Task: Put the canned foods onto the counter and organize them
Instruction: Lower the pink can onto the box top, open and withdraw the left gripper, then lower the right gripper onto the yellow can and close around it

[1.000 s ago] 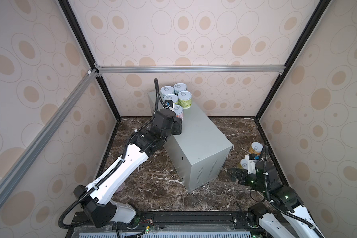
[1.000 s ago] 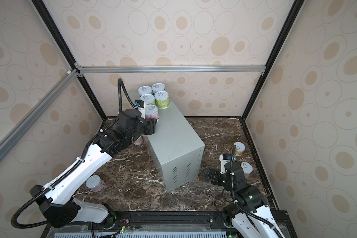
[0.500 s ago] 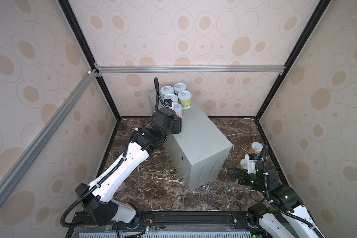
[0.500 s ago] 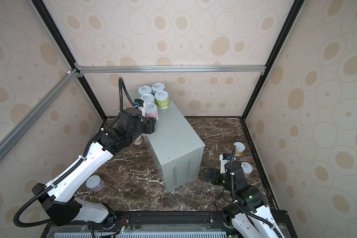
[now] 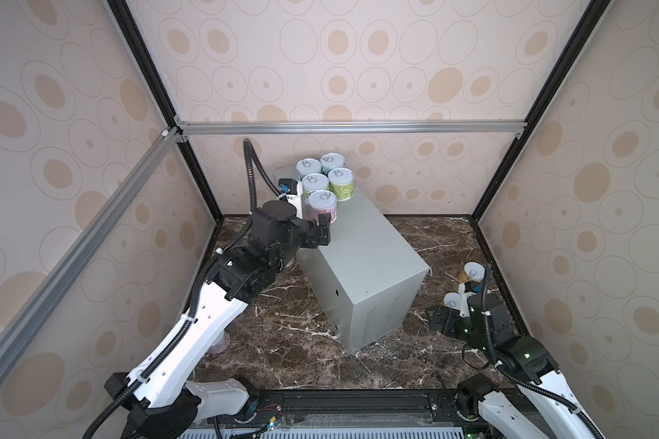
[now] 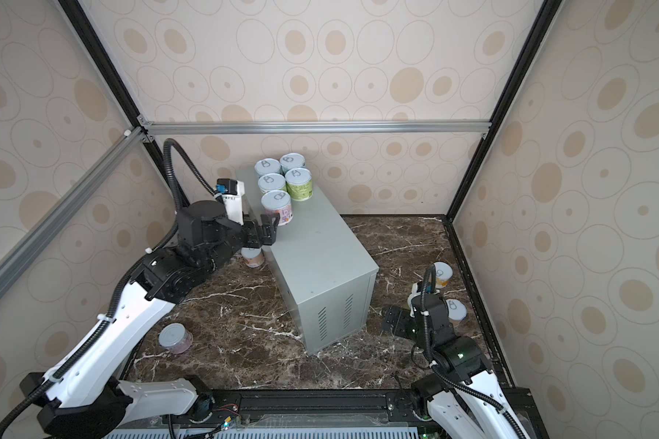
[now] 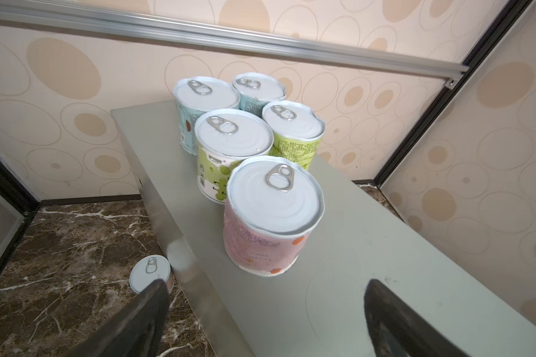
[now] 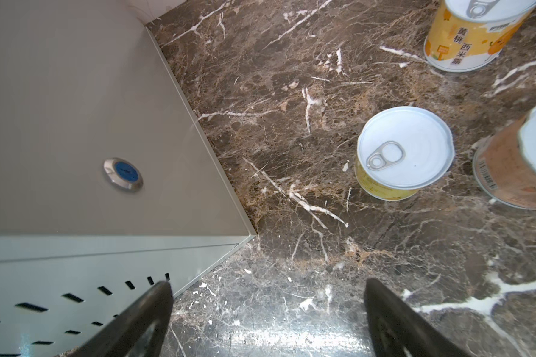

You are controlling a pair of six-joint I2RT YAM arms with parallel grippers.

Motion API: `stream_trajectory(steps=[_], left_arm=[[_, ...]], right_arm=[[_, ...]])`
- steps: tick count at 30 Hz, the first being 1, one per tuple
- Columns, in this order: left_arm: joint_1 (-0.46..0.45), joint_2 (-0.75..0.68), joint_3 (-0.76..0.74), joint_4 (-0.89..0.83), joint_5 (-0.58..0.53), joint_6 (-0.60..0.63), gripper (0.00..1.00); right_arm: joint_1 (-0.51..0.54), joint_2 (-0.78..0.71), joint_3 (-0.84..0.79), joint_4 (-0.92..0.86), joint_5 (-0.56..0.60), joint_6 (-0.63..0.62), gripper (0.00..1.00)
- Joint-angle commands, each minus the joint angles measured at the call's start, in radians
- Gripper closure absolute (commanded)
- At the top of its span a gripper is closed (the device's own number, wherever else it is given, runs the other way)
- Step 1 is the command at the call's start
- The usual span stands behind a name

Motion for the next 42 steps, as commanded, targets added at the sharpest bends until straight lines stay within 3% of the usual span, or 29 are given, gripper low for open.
stream_trajectory(steps=[1,10,20,28,36,42], left_arm=[[0.008,-0.071,-0.044,-0.044,-0.007,-0.028,0.01],[0.009,-0.261,-0.224,-0.133,-0.082,-0.111,0.01],[0.009,-0.433,-0.563,-0.097,-0.088,-0.228,0.01],[0.008,-0.493,-0.773,-0.033,-0.088,-0.256,0.01],[0.009,-0.48,-0.865,0.035,-0.083,-0.263,0.01],[0.008,-0.471,-0.933,0.09,-0.063,-0.276,0.01]], right_arm=[[0.004,0.009,0.042,-0.046,0.07,0.031,0.01],[0.004,0.109,0.18,-0.163,0.262,0.02,0.01],[-0.007,0.25,0.174,-0.1,0.365,-0.002,0.01],[-0.08,0.338,0.047,0.017,0.356,0.03,0.01],[-0.146,0.42,-0.028,0.111,0.36,0.058,0.01],[-0.222,0.489,-0.055,0.22,0.295,0.039,0.01]])
